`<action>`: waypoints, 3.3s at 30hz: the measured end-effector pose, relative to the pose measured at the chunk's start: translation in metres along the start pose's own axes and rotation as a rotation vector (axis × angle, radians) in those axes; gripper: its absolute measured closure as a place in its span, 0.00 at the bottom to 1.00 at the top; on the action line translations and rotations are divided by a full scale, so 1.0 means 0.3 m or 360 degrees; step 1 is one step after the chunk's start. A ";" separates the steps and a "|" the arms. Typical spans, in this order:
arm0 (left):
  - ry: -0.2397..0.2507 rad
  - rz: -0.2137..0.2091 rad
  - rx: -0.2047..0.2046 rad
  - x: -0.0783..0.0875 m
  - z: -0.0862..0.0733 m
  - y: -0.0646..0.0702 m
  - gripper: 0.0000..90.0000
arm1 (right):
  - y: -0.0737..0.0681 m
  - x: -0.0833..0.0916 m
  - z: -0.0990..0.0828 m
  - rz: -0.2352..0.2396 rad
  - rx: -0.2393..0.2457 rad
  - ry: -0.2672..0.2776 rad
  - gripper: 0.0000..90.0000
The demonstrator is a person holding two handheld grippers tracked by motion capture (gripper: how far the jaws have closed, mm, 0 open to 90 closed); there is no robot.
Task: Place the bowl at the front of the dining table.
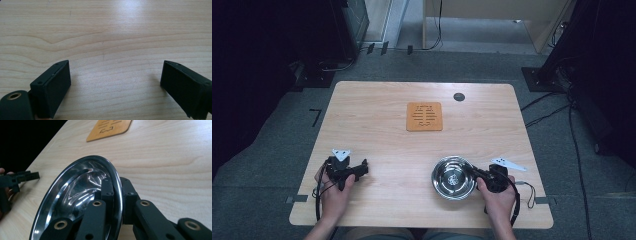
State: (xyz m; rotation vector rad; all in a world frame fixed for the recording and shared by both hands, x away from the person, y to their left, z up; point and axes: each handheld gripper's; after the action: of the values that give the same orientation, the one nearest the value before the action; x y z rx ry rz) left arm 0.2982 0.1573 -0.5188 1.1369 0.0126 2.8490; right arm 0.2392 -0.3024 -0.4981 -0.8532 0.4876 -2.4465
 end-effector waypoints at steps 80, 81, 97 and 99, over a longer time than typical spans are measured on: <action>0.0000 0.0000 0.0000 0.000 0.000 0.000 0.10 | -0.084 -0.417 0.273 -0.0108 -0.0236 0.0162 0.94; -0.0002 0.0000 -0.0001 0.000 0.000 0.000 0.10 | -0.083 -0.424 0.276 -0.0110 -0.0247 0.0162 0.94; -0.0002 0.0000 -0.0002 0.000 0.000 0.000 0.10 | -0.088 -0.546 0.335 -0.0177 -0.0293 0.0152 0.94; -0.0002 0.0000 -0.0001 0.000 0.000 0.000 0.10 | -0.085 -0.560 0.343 -0.0198 -0.0309 0.0157 0.94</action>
State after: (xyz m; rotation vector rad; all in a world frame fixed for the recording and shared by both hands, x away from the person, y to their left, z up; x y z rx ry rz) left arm 0.2981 0.1574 -0.5188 1.1381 0.0118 2.8481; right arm 0.4118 -0.2043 -0.4893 -0.8656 0.7384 -2.5956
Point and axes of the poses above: each handheld gripper's, and its own axes: x roughly backward along the jaws, z roughly out of its top, y roughly to its right, and after that the axes turned 3 degrees about x, right-handed
